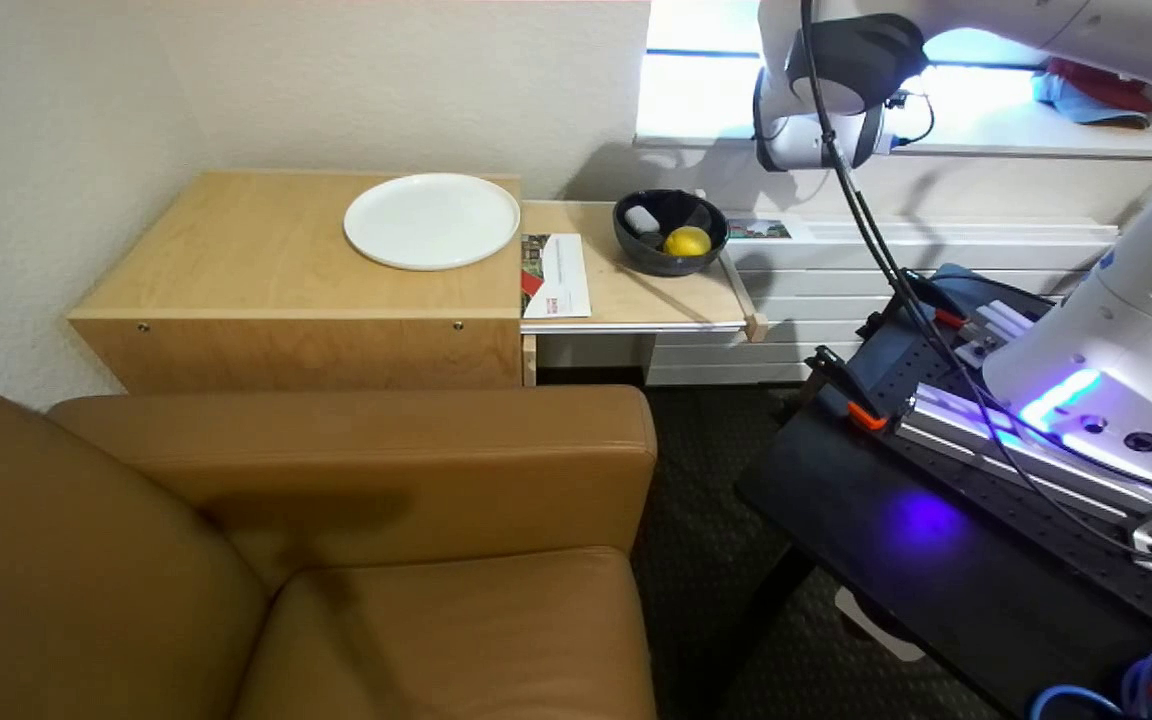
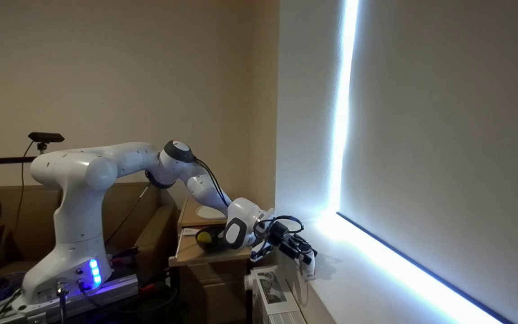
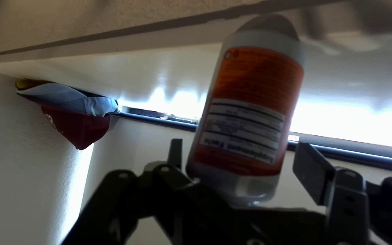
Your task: Move the bottle from the bowl to the windowsill then put the lemon on the plate
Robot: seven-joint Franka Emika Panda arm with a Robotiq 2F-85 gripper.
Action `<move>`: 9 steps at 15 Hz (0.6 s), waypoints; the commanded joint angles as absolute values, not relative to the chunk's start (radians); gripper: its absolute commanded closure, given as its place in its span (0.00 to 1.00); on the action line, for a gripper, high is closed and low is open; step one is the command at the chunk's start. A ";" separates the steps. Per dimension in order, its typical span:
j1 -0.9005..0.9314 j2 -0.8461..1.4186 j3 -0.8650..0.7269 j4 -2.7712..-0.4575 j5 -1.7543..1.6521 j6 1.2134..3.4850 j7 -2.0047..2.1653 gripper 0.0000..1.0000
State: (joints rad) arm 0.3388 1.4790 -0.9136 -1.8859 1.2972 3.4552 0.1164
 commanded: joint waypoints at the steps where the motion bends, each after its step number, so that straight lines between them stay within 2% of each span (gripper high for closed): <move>1: 0.351 1.479 -0.916 -1.901 1.331 3.442 0.087 0.00; 5: 0.364 1.479 -0.937 -1.909 1.326 3.358 0.080 0.00; 6: 0.369 1.479 -0.947 -1.917 1.323 3.320 0.082 0.25; 7: 0.366 1.479 -0.952 -1.923 1.317 3.298 0.098 0.27; 9: 0.373 1.479 -0.975 -1.949 1.296 3.248 0.143 0.41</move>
State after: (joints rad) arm 0.3498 1.4789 -0.9383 -1.9030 1.3069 3.3271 0.1121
